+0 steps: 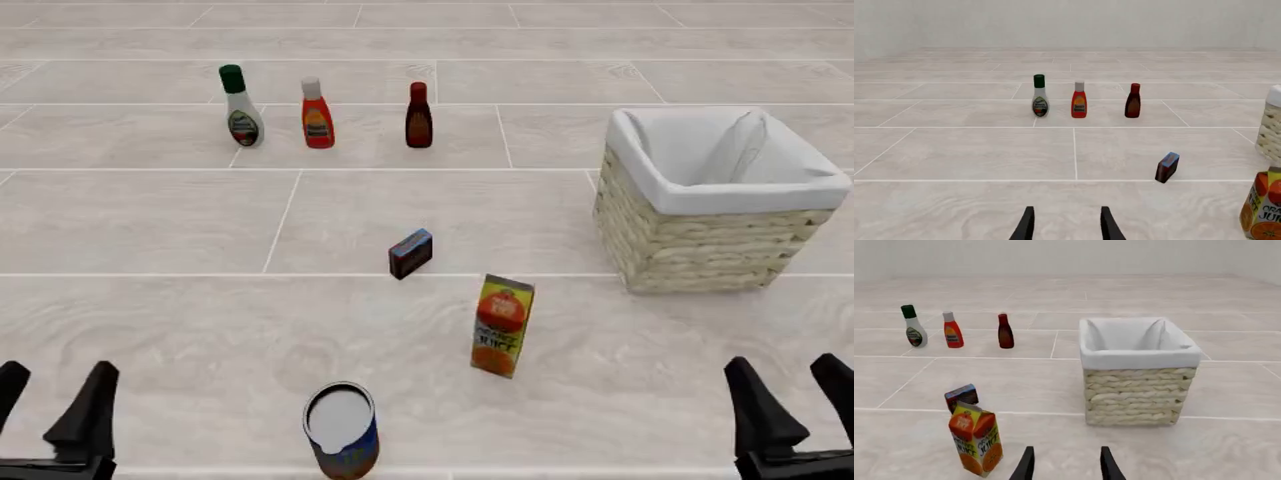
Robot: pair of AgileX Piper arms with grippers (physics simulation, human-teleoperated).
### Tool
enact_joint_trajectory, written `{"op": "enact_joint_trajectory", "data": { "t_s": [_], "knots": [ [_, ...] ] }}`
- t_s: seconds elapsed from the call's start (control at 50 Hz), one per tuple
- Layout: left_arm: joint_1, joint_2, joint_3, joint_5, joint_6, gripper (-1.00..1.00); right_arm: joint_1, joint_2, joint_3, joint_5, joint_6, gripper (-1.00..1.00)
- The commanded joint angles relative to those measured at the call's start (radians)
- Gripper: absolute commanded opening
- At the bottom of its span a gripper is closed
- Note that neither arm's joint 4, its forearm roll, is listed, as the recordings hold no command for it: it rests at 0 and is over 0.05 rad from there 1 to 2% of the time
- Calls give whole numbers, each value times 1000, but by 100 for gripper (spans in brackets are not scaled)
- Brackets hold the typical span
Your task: Pick the chocolate pudding and place it in the basket.
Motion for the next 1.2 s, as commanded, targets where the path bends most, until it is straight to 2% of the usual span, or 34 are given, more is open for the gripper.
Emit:
{"op": "enact_joint_trajectory", "data": {
  "t_s": [0.02, 0.28, 0.42, 0.5, 0.56, 0.7, 1.2],
  "knots": [
    [0, 5, -3, -1, 0, 100, -43, -54, 51, -50, -15, 100],
    [0, 5, -3, -1, 0, 100, -29, -54, 46, -53, -12, 100],
    [0, 5, -3, -1, 0, 100, -5, -42, 14, -26, -27, 100],
    [0, 5, -3, -1, 0, 100, 2, 3, -5, -36, -26, 100],
    [0, 5, -3, -1, 0, 100, 0, 61, -18, -69, -52, 100],
    [0, 5, -3, -1, 0, 100, 35, 154, -94, -94, -42, 100],
    [0, 5, -3, -1, 0, 100, 113, 286, -203, -124, -43, 100]
  ]
}}
